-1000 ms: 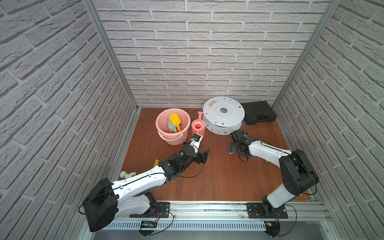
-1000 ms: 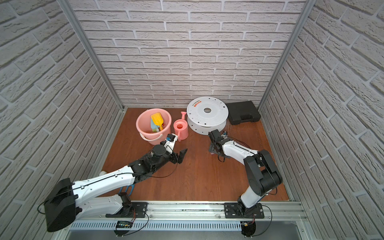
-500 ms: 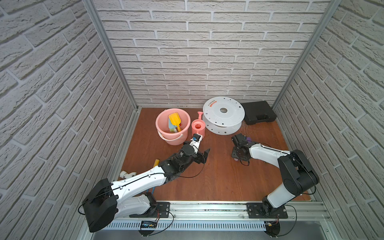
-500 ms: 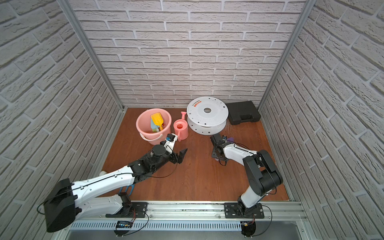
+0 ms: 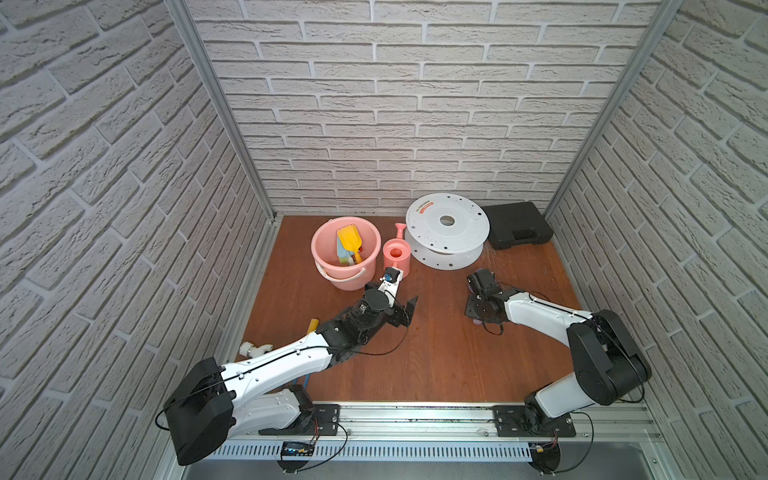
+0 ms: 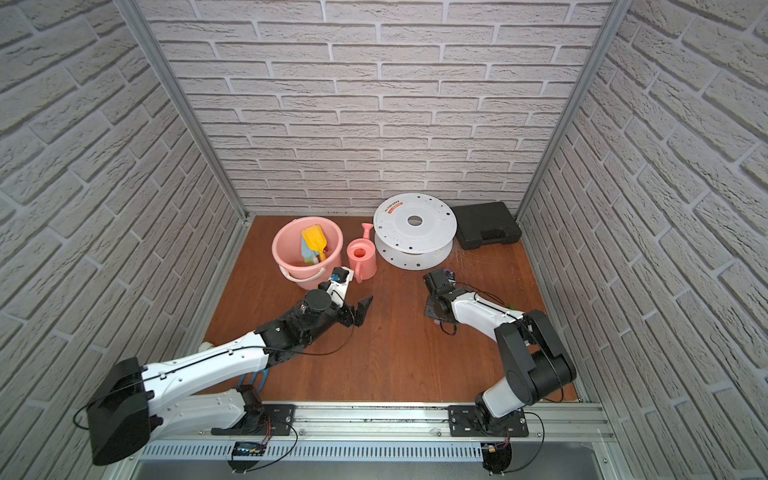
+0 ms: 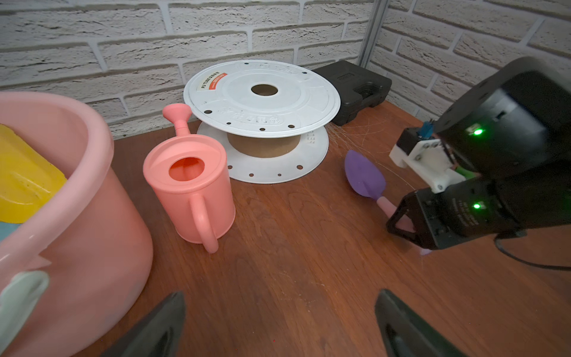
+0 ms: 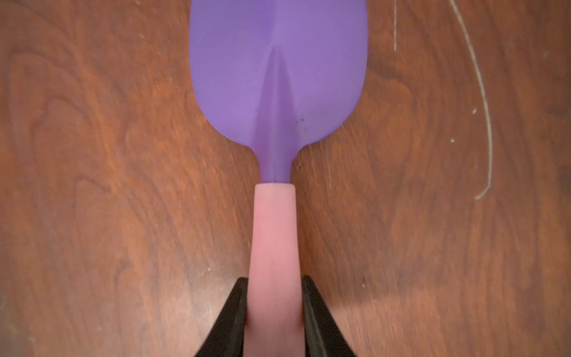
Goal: Organize the gardening tools
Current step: Pick up the gardening tool from the center of the board.
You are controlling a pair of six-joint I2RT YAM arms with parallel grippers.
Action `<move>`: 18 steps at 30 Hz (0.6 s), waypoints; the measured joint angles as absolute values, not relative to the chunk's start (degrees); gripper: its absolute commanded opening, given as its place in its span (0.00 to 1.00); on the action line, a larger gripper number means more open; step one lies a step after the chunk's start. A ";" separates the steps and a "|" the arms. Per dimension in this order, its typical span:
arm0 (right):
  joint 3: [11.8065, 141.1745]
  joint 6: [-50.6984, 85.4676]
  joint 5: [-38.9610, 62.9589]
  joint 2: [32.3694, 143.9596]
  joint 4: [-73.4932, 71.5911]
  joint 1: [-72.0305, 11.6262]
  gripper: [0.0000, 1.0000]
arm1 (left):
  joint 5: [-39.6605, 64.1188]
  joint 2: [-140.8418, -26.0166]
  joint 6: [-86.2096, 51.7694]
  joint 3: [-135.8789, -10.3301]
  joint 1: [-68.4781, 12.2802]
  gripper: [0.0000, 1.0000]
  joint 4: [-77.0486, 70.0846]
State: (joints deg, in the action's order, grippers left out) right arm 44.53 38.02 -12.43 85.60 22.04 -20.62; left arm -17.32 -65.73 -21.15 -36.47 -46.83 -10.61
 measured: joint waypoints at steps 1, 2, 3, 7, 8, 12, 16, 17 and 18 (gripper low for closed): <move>44.27 37.50 -12.51 83.90 22.04 -21.15 0.03 | -17.65 -65.93 -21.15 -36.47 -46.78 0.98 -10.63; 44.01 36.88 -12.62 82.00 21.87 -21.91 0.03 | -17.89 -66.24 -21.17 -36.47 -46.50 0.98 -10.63; 43.72 36.32 -12.75 80.23 21.47 -22.70 0.03 | -17.93 -66.61 -21.21 -36.49 -46.30 0.98 -10.61; 41.87 33.34 -14.04 72.77 18.44 -27.77 0.03 | -17.02 -68.42 -22.04 -37.17 -44.45 0.98 -10.24; 41.32 32.42 -14.76 71.02 17.74 -29.67 0.03 | -16.38 -68.79 -22.37 -37.58 -43.88 0.96 -10.24; 40.47 28.51 -17.93 66.46 16.01 -37.23 0.03 | -12.73 -69.82 -23.29 -40.97 -42.52 0.90 -9.98; 39.40 24.38 -21.39 62.39 13.63 -43.86 0.03 | -8.58 -71.88 -24.34 -46.78 -41.98 0.83 -9.69; 38.96 23.27 -22.39 61.45 12.88 -45.43 0.03 | -7.38 -72.64 -24.73 -48.47 -41.89 0.80 -9.61; 38.65 22.28 -23.27 60.80 12.32 -46.81 0.03 | -6.20 -73.41 -24.99 -50.02 -41.78 0.77 -9.50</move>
State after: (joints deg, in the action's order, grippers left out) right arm 38.65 22.28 -23.27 60.80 12.32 -46.81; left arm -6.20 -73.41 -24.99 -50.02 -41.78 -9.50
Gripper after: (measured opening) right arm 0.291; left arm 0.817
